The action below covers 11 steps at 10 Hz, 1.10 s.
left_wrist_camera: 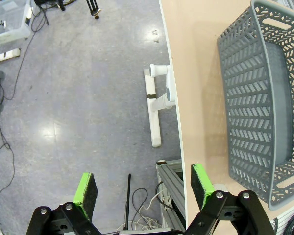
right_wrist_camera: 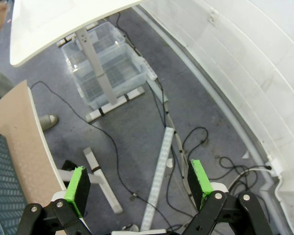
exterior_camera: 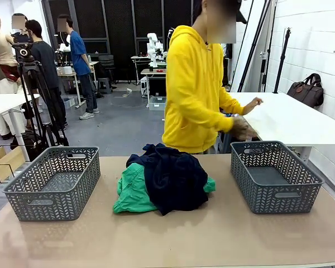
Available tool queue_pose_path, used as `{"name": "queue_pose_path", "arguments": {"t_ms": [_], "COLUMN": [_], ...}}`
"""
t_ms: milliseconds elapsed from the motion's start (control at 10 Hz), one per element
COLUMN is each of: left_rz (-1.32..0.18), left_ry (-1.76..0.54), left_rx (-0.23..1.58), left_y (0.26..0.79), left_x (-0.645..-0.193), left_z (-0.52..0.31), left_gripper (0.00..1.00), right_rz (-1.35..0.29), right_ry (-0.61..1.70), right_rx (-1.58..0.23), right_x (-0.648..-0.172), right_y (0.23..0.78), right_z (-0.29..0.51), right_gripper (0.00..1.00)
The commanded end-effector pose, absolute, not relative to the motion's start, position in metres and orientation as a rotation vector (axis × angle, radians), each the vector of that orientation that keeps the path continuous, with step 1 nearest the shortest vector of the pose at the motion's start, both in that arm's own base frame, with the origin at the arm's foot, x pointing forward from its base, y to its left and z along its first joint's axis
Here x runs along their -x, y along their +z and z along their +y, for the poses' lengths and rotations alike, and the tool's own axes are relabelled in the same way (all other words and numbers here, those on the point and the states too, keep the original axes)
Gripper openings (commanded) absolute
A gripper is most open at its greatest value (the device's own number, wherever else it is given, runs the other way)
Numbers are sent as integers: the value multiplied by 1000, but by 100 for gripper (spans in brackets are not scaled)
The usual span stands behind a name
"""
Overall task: Sort the tops and bottoms.
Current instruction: Lift clothes from the center of the table with your left hand.
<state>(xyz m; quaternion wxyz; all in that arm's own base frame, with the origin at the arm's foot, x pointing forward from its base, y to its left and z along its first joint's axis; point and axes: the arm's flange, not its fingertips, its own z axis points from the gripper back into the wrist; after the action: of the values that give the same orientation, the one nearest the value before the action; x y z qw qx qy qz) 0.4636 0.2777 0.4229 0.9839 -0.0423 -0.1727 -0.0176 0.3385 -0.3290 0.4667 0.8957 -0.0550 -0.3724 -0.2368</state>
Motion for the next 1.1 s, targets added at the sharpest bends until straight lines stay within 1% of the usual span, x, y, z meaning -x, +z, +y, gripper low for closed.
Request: {"name": "queue_pose_path", "arguments": {"t_ms": [0, 1000], "left_rz": [-344, -344], "left_ry": [-37, -37], "left_rx": [71, 71], "left_y": [423, 423], "left_x": [-463, -463], "left_z": [280, 280], "left_gripper": [100, 100], "right_rz": [-766, -766], "right_ry": [-480, -480], "right_rx": [120, 120], "right_x": [-337, -337], "right_y": [468, 468], "right_z": [-327, -327], "right_gripper": [100, 100]}}
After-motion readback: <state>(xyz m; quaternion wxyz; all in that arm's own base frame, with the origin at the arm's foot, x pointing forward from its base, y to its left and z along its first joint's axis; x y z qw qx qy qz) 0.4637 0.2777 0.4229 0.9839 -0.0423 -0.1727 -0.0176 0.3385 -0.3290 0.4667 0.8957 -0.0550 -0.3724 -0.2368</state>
